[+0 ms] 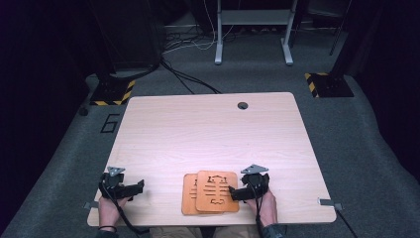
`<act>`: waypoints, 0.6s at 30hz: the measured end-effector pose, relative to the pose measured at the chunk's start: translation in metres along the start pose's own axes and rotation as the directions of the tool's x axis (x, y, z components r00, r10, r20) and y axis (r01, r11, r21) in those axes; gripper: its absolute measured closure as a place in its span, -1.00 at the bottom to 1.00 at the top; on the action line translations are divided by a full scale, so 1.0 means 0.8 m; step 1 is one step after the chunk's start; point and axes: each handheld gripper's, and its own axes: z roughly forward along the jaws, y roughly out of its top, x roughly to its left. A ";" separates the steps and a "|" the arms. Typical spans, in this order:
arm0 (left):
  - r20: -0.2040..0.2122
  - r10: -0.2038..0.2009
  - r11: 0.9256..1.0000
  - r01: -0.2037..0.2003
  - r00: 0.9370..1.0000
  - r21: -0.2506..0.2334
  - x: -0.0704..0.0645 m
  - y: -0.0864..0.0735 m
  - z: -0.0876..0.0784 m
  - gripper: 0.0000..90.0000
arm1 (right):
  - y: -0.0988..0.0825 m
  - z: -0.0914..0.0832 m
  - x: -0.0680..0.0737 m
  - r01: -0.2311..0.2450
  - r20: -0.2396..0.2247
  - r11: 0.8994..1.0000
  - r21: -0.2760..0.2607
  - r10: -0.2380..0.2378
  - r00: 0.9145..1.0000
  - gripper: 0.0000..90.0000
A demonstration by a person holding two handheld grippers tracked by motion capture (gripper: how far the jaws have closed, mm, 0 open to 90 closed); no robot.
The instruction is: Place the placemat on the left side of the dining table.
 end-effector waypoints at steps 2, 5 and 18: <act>0.040 0.023 1.000 -0.024 0.999 0.002 -0.015 0.006 -0.002 -1.00 | -0.001 0.000 0.000 -0.003 0.002 1.000 -0.003 0.003 1.000 -1.00; 0.067 0.052 0.999 -0.053 0.996 0.007 -0.032 0.014 -0.003 -1.00 | -0.001 0.000 0.000 -0.003 0.003 1.000 -0.002 0.003 1.000 -1.00; 0.181 0.152 0.987 -0.159 0.972 0.023 -0.100 0.030 0.002 -1.00 | -0.002 0.000 -0.001 0.009 0.007 1.000 -0.010 -0.009 1.000 -1.00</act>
